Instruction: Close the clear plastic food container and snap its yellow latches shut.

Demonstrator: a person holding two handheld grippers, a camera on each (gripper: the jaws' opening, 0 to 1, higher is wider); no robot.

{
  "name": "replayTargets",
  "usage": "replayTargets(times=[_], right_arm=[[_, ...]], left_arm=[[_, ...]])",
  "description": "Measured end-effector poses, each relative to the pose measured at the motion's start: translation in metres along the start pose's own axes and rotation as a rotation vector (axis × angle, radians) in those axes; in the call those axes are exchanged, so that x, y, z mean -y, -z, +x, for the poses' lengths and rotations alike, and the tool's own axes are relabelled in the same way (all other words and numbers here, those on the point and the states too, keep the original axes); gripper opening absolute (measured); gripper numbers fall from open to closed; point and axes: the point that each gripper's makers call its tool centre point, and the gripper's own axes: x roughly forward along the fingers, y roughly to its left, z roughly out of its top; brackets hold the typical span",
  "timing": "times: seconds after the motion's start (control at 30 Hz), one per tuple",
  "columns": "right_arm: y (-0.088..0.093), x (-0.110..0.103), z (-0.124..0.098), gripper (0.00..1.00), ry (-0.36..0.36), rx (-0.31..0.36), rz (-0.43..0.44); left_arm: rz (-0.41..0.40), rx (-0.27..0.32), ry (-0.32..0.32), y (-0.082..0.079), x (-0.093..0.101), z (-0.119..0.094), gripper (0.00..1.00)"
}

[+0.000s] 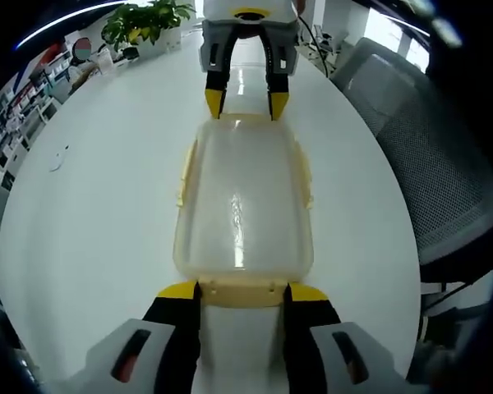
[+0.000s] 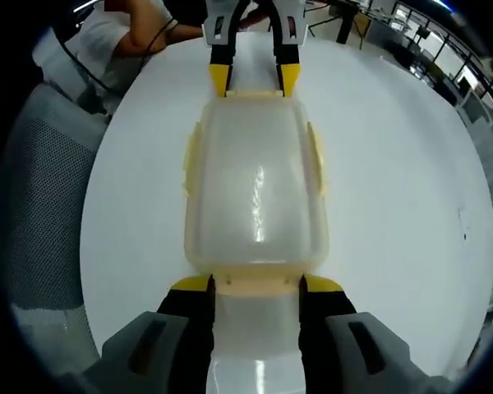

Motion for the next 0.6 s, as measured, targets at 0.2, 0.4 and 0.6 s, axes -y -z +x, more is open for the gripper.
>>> replayTargets(times=[0.2, 0.4, 0.6], right_arm=[[-0.002, -0.003, -0.001, 0.36, -0.006, 0.016, 0.002], [-0.009, -0.002, -0.01, 0.36, 0.004, 0.048, -0.015], [-0.013, -0.005, -0.019, 0.36, -0.006, 0.058, -0.024]], left_arm=[[0.005, -0.026, -0.001, 0.001, 0.002, -0.001, 0.33], [-0.02, -0.029, -0.018, 0.002, 0.004, -0.013, 0.33], [-0.024, -0.028, -0.025, -0.004, 0.007, -0.022, 0.33]])
